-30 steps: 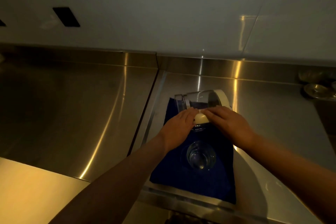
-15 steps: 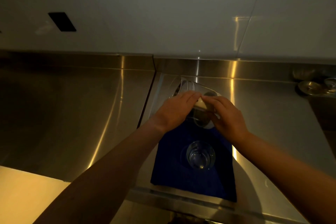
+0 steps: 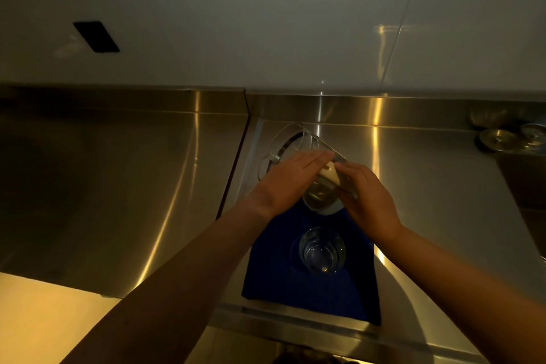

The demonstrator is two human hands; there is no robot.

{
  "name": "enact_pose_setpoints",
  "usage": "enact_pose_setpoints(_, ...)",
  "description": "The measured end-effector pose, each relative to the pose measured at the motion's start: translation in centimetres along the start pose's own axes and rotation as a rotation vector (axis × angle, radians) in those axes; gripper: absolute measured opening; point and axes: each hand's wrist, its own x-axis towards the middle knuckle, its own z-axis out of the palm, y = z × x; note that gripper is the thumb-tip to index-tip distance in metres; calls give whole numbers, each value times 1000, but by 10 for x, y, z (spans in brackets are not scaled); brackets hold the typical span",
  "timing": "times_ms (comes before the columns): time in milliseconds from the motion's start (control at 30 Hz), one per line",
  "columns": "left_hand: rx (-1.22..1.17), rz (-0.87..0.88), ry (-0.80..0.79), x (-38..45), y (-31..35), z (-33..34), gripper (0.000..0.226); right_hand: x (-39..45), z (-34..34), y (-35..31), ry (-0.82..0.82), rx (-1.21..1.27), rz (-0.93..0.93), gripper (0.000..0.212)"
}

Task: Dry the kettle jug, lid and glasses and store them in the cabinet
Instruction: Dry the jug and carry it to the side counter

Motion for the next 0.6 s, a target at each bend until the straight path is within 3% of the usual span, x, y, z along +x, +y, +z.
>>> enact_pose_setpoints(133,101,-61,-10,2,-1,7,69,7,-1,6,-136,-181,-209,55)
enact_pose_setpoints(200,61,-107,-46,1,-3,9,76,7,-1,9,-164,-142,-216,49)
enact_pose_setpoints(333,8,-167,-28,-4,-8,9,85,4,-8,15,-263,-210,-304,87)
enact_pose_setpoints(400,-8,-203,-21,-7,-8,11,86,6,-9,13,-272,-204,-295,89)
enact_pose_setpoints(500,-116,-408,-36,-10,-8,14,86,9,-10,13,-259,-183,-314,86)
enact_pose_setpoints(600,-178,-470,-13,-11,-5,15,73,17,-10,12,-282,-187,-334,83)
